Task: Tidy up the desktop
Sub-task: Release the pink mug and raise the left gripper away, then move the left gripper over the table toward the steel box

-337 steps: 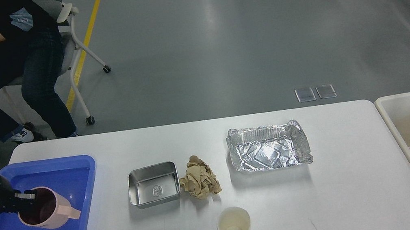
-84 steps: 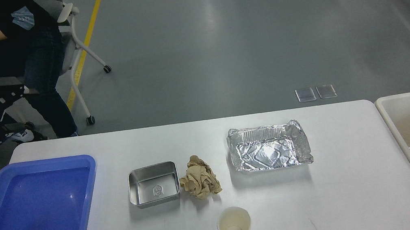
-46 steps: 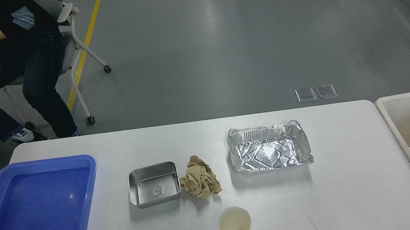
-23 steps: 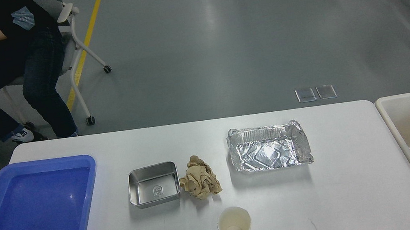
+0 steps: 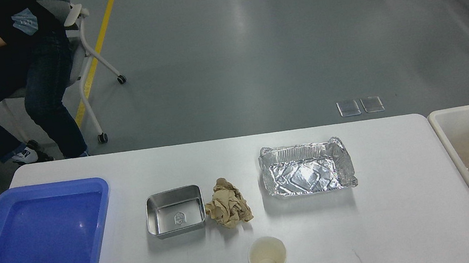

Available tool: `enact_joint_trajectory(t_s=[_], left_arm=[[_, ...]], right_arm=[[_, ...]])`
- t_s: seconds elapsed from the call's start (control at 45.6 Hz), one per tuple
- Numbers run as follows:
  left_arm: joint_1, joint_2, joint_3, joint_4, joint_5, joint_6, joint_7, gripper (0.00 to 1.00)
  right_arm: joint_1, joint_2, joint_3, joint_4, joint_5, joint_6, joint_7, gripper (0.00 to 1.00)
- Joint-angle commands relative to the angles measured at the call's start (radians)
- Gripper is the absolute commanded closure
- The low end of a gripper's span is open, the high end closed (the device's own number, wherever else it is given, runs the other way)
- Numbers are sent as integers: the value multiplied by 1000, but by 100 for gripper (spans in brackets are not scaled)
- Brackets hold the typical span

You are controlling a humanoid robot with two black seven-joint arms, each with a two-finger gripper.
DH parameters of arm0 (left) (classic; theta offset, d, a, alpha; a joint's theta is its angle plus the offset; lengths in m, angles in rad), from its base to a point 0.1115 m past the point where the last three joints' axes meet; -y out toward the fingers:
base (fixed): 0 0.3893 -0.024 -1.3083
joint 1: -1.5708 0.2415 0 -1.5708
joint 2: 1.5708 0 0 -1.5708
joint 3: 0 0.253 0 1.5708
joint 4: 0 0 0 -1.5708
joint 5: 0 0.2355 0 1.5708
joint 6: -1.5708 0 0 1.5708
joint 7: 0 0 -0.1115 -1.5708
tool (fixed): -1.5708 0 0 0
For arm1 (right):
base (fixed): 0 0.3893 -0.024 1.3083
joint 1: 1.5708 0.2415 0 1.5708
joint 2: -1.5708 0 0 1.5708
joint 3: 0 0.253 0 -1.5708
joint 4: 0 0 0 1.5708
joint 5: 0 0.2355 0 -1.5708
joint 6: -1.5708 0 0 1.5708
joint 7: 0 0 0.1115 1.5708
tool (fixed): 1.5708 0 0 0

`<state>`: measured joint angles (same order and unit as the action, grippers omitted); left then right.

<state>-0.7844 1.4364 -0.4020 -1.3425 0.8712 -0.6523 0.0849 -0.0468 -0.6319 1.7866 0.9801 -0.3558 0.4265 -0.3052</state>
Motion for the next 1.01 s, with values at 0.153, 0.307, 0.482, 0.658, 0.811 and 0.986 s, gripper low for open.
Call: enact_joint_trajectory(t_s=[0.153, 0.307, 0.482, 0.658, 0.811, 0.986], left_arm=[[2, 108, 38, -118, 51, -72, -5, 3], [-12, 136, 25, -130, 51, -90, -10, 3], [-78, 121, 25, -129, 49, -90, -10, 3], [-173, 108, 23, -104, 42, -86, 3, 3], [-260, -2, 23, 2, 42, -69, 30, 3], [-288, -145, 22, 52, 40, -66, 165, 3]], right_arm=[[4, 0, 0, 0, 0, 0, 0, 0], [4, 0, 0, -1, 0, 0, 0, 0], [5, -2, 0, 0, 0, -2, 0, 0], [2, 0, 0, 0, 0, -2, 0, 0], [-1, 0, 0, 2, 0, -2, 0, 0], [1, 0, -1, 0, 0, -2, 0, 0]])
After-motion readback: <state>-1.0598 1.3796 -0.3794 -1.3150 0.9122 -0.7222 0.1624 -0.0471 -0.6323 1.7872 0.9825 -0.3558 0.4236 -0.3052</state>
